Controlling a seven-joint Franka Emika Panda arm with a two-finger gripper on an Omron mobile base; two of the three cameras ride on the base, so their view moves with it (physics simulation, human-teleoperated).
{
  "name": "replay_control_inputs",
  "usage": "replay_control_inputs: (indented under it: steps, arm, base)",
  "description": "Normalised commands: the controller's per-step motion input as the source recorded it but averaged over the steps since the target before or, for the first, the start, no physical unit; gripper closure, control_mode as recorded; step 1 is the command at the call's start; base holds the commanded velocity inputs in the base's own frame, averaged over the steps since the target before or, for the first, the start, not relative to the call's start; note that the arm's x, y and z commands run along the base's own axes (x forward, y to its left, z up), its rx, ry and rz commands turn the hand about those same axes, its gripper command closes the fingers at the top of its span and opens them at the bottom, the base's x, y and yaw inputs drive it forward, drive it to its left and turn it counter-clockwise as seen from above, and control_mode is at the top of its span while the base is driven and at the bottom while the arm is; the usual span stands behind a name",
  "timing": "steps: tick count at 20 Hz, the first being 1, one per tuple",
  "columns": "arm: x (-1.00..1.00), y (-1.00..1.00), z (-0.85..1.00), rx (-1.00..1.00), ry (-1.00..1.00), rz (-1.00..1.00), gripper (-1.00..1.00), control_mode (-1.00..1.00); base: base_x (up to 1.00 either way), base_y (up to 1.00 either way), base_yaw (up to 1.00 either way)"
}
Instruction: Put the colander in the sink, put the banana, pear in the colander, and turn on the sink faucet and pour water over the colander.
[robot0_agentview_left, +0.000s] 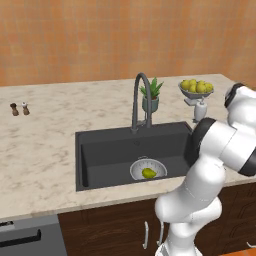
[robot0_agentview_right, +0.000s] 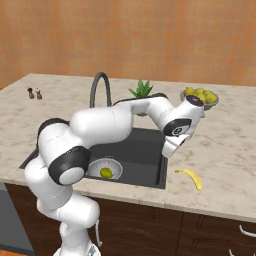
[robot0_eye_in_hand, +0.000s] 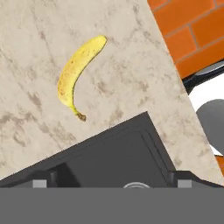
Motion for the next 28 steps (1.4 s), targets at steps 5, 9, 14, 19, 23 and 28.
replay_control_inputs:
  steps: [5, 9, 14, 19, 23, 28]
  arm:
    - [-0.21, -0.40, -0.21, -0.05, 0.00, -0.32, -1.00, -1.00]
    - [-0.02, -0.31, -0.35, -0.11, 0.00, -0.27, -1.00, -1.00]
    - [0.00, -0.35, -0.36, -0.12, 0.01, -0.26, -1.00, -1.00]
    - [0.00, -0.30, -0.18, 0.02, 0.11, -0.18, -1.00, -1.00]
    - [0.00, -0.23, -0.28, 0.02, 0.02, -0.08, -1.00, -1.00]
    - [0.01, -0.10, -0.38, 0.07, 0.00, -0.02, -1.00, -1.00]
  base:
    - [0.00, 0.00, 0.00]
    - [0.00, 0.00, 0.00]
    - [0.00, 0.00, 0.00]
    - [0.00, 0.00, 0.00]
    - [0.00, 0.00, 0.00]
    - [0.00, 0.00, 0.00]
